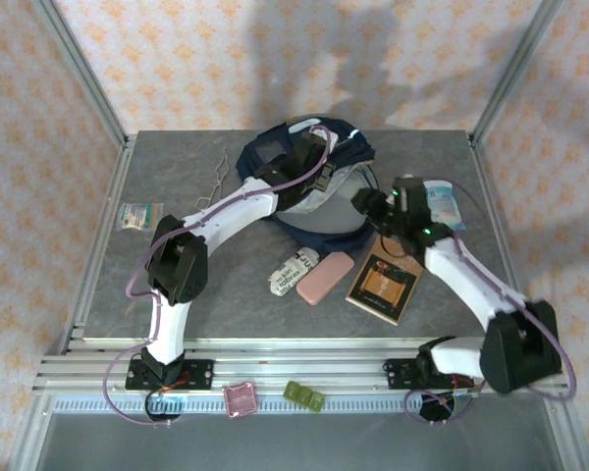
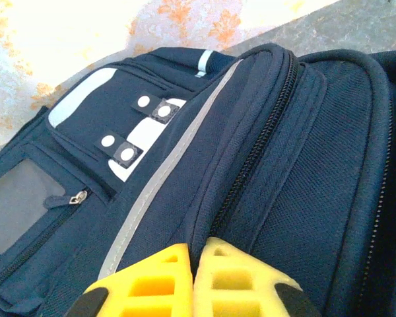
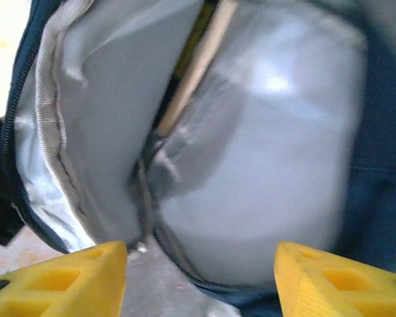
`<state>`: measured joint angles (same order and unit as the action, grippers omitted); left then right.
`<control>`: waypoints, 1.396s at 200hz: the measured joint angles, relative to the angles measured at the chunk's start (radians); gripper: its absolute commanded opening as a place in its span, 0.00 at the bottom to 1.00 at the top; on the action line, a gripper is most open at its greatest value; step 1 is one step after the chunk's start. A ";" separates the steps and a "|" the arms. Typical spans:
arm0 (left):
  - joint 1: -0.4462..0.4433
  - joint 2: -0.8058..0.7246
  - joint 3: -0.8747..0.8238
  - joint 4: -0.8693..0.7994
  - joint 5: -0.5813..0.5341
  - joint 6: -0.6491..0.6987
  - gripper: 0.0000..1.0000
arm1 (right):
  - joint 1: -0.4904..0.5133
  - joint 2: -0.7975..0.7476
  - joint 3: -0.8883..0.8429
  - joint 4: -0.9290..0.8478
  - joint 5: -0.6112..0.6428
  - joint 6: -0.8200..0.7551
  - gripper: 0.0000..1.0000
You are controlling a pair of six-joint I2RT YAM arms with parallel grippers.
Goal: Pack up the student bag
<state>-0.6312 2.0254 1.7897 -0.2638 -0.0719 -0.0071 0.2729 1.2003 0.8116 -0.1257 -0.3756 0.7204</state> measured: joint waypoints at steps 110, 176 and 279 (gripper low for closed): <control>-0.173 -0.160 -0.346 0.116 0.342 -0.297 0.50 | -0.263 -0.269 -0.338 -0.288 0.105 -0.042 0.68; -0.307 0.042 -0.344 0.082 0.439 -0.336 0.50 | -0.299 -0.308 -0.435 -0.277 0.064 -0.045 0.63; -0.303 0.103 -0.285 0.071 0.461 -0.336 0.36 | -0.319 -0.253 -0.523 -0.094 -0.077 -0.038 0.56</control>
<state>-0.9340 2.1288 1.5047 -0.1932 0.3889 -0.3435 -0.0456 0.9470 0.2882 -0.2195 -0.4526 0.6823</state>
